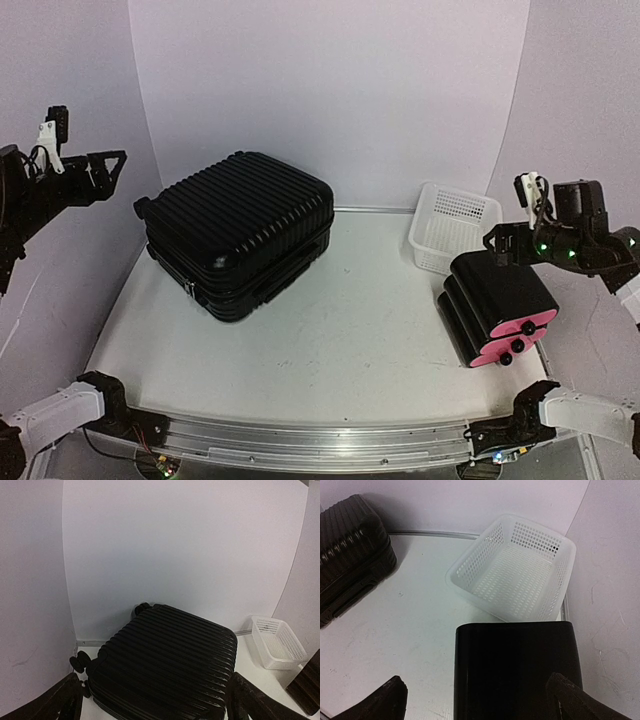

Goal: Open, take out, and arrange the luggage

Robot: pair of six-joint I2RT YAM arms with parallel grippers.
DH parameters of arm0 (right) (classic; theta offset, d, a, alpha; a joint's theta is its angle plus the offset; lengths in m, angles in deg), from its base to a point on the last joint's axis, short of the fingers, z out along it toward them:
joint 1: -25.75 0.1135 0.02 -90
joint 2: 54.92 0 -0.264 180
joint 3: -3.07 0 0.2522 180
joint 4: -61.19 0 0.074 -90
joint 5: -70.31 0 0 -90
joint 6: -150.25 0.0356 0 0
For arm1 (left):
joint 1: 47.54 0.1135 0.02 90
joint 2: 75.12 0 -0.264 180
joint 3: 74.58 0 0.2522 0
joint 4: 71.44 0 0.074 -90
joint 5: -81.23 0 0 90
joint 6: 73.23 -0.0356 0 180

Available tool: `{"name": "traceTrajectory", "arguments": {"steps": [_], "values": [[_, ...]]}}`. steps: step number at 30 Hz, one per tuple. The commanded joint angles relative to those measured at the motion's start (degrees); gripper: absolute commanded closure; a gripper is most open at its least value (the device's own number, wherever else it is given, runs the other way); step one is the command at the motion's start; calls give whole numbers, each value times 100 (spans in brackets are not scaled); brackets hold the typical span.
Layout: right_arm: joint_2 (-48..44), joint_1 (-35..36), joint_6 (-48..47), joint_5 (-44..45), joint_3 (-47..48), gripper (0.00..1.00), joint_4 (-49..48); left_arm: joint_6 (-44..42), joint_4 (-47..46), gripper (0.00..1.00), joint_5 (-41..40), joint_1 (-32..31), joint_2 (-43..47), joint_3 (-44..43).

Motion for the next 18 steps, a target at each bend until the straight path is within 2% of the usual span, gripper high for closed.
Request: {"name": "traceTrajectory", "arguments": {"steps": [1, 12, 18], "values": [[309, -209, 341, -228, 18, 2, 35, 310, 108, 1, -97, 122, -309, 50], [1060, -710, 777, -1045, 18, 2, 211, 685, 753, 1, -38, 394, -2156, -426], [1197, -858, 986, -1558, 66, 2, 351, 914, 1142, 1, 88, 588, -3649, -1267]]}}
